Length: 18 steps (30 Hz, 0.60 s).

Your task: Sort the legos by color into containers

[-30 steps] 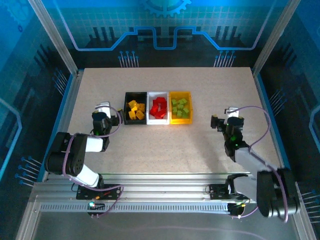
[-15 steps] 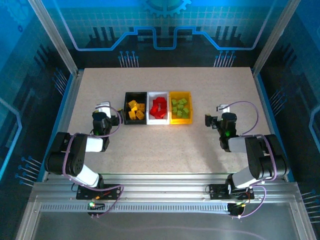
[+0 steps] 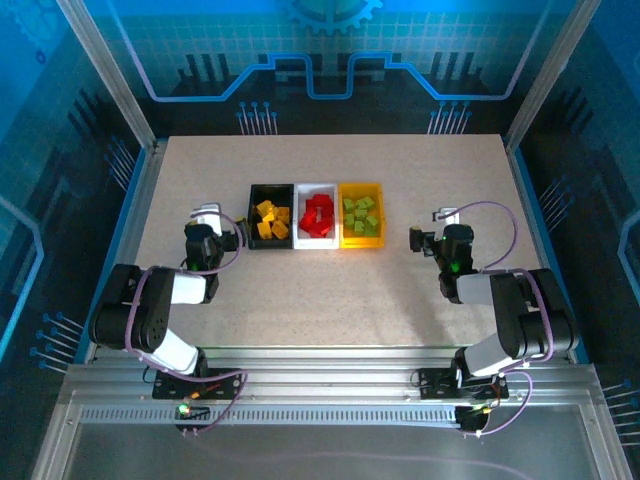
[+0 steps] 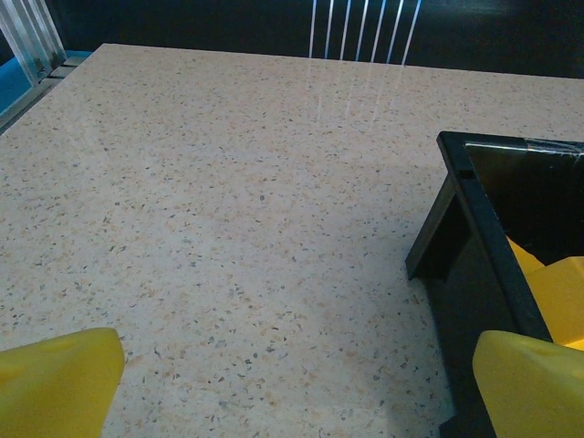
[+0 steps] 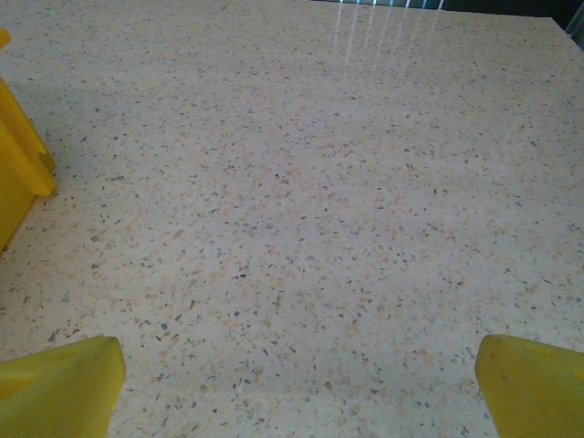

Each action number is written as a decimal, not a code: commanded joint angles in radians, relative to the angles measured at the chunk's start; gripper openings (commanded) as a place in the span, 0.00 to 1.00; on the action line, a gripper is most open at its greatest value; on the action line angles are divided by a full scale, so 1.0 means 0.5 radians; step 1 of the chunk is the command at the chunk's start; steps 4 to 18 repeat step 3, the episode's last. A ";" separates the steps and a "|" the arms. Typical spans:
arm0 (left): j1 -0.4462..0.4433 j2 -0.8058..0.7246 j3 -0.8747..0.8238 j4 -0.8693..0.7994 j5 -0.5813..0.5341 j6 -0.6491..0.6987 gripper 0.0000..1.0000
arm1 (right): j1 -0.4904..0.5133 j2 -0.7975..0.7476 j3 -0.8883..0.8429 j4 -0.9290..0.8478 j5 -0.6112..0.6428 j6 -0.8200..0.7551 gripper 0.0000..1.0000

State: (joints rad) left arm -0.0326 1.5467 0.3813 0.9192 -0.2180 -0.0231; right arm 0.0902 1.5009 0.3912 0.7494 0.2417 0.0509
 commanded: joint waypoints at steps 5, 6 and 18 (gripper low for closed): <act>0.010 0.017 -0.018 0.056 0.044 0.022 0.99 | -0.013 -0.001 0.035 0.089 -0.014 -0.022 1.00; 0.010 0.017 -0.018 0.056 0.044 0.022 0.99 | -0.013 -0.001 0.035 0.089 -0.014 -0.022 1.00; 0.010 0.017 -0.018 0.056 0.044 0.022 0.99 | -0.013 -0.001 0.035 0.089 -0.014 -0.022 1.00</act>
